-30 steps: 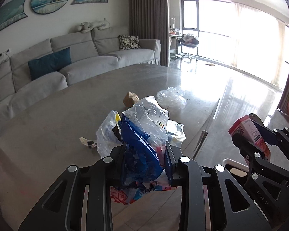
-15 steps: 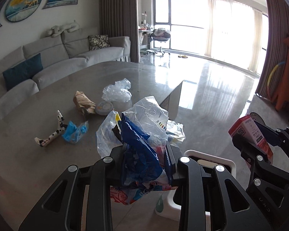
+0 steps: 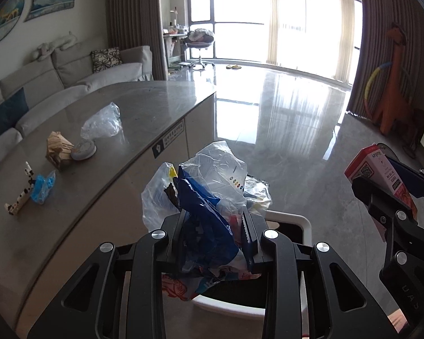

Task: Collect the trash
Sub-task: 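Carry the wrapper bundle and pink box with both grippers over the white bin, then open the left gripper to drop the wrappers while the right gripper drops the pink box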

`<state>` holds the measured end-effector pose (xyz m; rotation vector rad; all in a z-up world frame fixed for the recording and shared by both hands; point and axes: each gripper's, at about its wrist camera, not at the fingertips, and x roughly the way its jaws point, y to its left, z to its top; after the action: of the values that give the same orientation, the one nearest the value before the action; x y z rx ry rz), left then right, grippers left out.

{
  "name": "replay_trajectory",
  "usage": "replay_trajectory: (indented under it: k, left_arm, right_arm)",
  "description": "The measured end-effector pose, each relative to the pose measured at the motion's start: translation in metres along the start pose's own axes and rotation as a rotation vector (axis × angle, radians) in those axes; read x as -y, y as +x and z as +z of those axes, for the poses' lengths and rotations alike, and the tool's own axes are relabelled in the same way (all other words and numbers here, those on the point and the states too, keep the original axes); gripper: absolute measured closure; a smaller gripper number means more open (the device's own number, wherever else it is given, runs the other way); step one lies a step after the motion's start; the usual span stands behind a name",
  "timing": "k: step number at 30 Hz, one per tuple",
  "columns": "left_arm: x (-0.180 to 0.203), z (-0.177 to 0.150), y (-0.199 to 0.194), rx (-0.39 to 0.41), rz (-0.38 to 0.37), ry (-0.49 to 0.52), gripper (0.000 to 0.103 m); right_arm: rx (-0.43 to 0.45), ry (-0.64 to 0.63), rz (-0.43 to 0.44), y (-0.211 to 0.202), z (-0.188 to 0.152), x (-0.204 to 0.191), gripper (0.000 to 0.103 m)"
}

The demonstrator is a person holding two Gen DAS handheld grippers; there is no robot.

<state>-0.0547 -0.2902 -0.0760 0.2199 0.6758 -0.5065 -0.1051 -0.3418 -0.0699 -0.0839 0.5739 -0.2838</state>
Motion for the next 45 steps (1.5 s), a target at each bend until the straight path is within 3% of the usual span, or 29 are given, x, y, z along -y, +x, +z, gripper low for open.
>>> replay_trajectory:
  k: [13,25,27,29,31,34,45]
  left_arm:
    - [0.031,-0.023,0.048,-0.098,-0.046,0.040,0.071]
    - [0.033,-0.036,0.080,-0.158,-0.041,0.053,0.070]
    - [0.033,-0.037,0.085,-0.171,-0.045,0.054,0.063]
    - [0.033,-0.037,0.088,-0.179,-0.051,0.055,0.048]
    - [0.033,-0.038,0.087,-0.165,-0.037,0.061,0.022]
    - [0.031,-0.037,0.081,-0.136,-0.028,0.045,0.008]
    - [0.017,-0.030,0.067,-0.096,0.016,0.034,0.003]
  right_arm:
    - [-0.041,0.023,-0.032,0.011,-0.020,0.011,0.063]
    - [-0.078,0.027,-0.026,0.036,-0.021,0.007,0.063]
    - [-0.083,0.024,-0.024,0.039,-0.023,0.007,0.063]
    - [-0.086,0.019,-0.026,0.040,-0.021,0.007,0.063]
    - [-0.087,0.021,-0.024,0.041,-0.022,0.007,0.063]
    - [-0.088,0.022,-0.025,0.044,-0.019,0.007,0.063]
    - [-0.078,0.015,-0.020,0.040,-0.020,0.005,0.063]
